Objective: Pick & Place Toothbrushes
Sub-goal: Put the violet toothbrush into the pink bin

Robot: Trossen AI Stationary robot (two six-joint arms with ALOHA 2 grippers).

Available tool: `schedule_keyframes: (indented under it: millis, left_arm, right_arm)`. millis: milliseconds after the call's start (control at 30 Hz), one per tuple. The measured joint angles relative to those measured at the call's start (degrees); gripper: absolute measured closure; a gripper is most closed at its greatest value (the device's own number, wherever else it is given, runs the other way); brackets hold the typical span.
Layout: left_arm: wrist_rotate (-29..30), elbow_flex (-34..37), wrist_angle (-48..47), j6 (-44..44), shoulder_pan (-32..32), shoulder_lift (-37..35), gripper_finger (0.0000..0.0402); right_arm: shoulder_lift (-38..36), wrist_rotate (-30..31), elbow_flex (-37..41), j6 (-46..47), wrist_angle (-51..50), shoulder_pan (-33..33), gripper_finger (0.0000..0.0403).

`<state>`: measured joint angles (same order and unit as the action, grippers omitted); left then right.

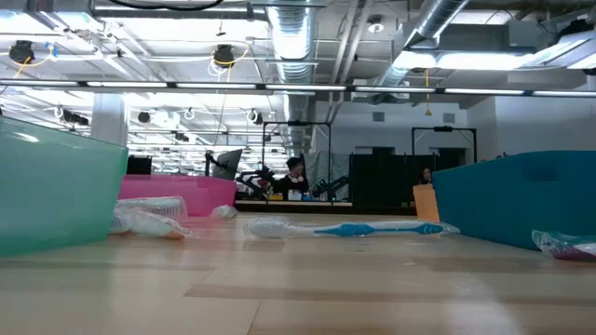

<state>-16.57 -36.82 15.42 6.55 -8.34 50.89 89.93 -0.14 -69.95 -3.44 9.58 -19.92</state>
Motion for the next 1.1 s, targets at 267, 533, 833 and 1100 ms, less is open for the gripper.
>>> schedule_keyframes:
  millis: [267,533,833,1100]
  left_arm:
    - [-0.01,0.09,-0.10,2.30,0.00,0.20,0.0147]
    - [1.50,1.75,-0.14,2.83,0.00,0.26,0.0147]
    - [2.43,1.82,0.34,3.20,0.00,0.24,0.0147]
    - [2.45,1.82,1.86,5.41,-0.38,0.24,0.0147]
  right_arm:
    - [0.42,-0.06,0.00,9.82,-11.77,-2.39,0.0117]
    - [-1.92,-4.81,0.04,49.46,-41.73,-11.45,0.0117]
    - [-1.37,-1.33,0.04,76.71,-46.18,-25.58,0.0117]
    - [0.39,13.71,0.06,79.17,-52.75,-32.64,0.0117]
